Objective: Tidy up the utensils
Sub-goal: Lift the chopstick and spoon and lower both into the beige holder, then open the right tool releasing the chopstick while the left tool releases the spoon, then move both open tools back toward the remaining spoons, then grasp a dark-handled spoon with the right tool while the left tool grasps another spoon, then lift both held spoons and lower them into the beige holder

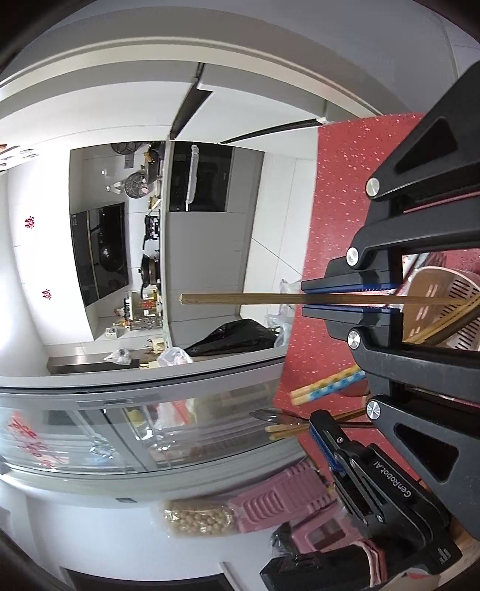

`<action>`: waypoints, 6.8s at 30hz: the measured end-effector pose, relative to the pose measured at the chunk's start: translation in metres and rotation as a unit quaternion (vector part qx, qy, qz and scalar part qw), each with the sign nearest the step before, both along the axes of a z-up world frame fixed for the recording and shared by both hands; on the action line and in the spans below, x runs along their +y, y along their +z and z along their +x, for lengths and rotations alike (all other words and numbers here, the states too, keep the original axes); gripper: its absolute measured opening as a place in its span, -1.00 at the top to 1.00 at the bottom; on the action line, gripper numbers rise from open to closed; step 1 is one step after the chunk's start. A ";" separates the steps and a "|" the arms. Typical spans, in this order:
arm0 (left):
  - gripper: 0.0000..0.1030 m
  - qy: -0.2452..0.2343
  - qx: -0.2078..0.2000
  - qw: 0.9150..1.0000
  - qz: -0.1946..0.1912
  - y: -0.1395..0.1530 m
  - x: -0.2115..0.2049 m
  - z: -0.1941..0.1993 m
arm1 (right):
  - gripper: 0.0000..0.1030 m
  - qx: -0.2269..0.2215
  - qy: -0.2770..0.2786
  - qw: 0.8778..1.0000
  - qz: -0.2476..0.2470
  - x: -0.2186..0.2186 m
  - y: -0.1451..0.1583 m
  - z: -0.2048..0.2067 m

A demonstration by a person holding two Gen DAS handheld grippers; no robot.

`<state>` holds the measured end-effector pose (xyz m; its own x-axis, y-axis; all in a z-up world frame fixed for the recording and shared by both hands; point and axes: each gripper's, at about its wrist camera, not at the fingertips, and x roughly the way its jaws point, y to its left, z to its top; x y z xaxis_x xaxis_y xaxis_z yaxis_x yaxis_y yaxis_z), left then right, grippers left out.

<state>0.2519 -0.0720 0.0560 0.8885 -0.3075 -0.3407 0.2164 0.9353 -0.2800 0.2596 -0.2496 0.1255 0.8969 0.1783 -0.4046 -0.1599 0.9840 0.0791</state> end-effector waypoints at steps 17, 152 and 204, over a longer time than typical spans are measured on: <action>0.28 0.011 0.054 0.997 0.050 -0.018 0.000 -0.012 | 0.86 0.049 0.022 0.998 -0.020 0.012 -0.029 -0.001; -0.86 -0.098 0.322 0.916 0.218 -0.135 0.016 -0.141 | 0.76 0.325 -0.017 0.945 0.024 0.068 -0.154 -0.165; 0.28 -0.003 0.062 0.998 0.022 0.051 0.013 -0.042 | 0.76 0.048 0.039 0.994 0.096 -0.002 0.023 -0.051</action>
